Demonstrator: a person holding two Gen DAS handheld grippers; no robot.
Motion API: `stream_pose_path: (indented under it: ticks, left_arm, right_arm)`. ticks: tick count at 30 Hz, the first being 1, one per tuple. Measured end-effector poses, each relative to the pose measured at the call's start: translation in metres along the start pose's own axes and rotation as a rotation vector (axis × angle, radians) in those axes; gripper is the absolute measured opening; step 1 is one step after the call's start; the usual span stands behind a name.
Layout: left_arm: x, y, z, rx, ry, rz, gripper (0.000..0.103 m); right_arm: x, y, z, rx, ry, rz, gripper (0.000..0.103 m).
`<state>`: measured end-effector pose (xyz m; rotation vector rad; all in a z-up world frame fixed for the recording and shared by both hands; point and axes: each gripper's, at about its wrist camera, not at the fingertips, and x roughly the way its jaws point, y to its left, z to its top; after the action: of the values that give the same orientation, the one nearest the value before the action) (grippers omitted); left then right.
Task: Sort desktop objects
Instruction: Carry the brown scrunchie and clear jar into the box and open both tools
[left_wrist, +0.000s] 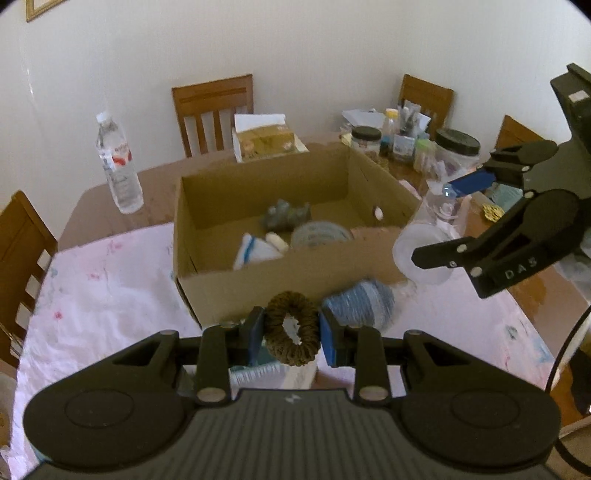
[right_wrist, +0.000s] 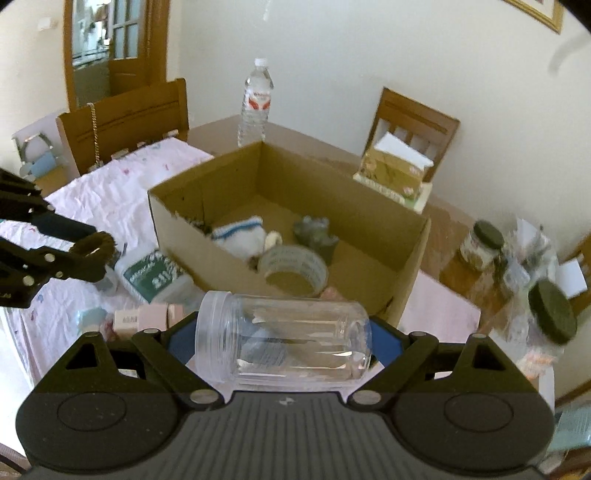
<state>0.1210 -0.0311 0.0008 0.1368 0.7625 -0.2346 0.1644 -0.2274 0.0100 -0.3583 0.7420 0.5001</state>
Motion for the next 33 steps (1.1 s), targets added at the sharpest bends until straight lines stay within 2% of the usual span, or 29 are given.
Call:
stream_pose_path:
  ticks: [6,10,16,33]
  left_arm:
    - [0.011,0.000,0.026,0.008,-0.028,0.066,0.031]
    - [0.020,0.002,0.041,0.009,-0.029,0.084,0.031]
    - [0.037,0.005,0.058,0.035,-0.021,0.078,0.031]
    - [0.085,0.019,0.091,0.029,0.019,0.067,0.031]
  right_arm:
    - [0.004,-0.018,0.016,-0.058,-0.046,0.030,0.095]
    - [0.011,-0.027,0.023,-0.077,-0.053,0.049,0.095]
    - [0.022,-0.038,0.030,-0.069,-0.056,0.057,0.095]
    - [0.057,-0.058,0.048,-0.061,-0.038,0.070,0.095]
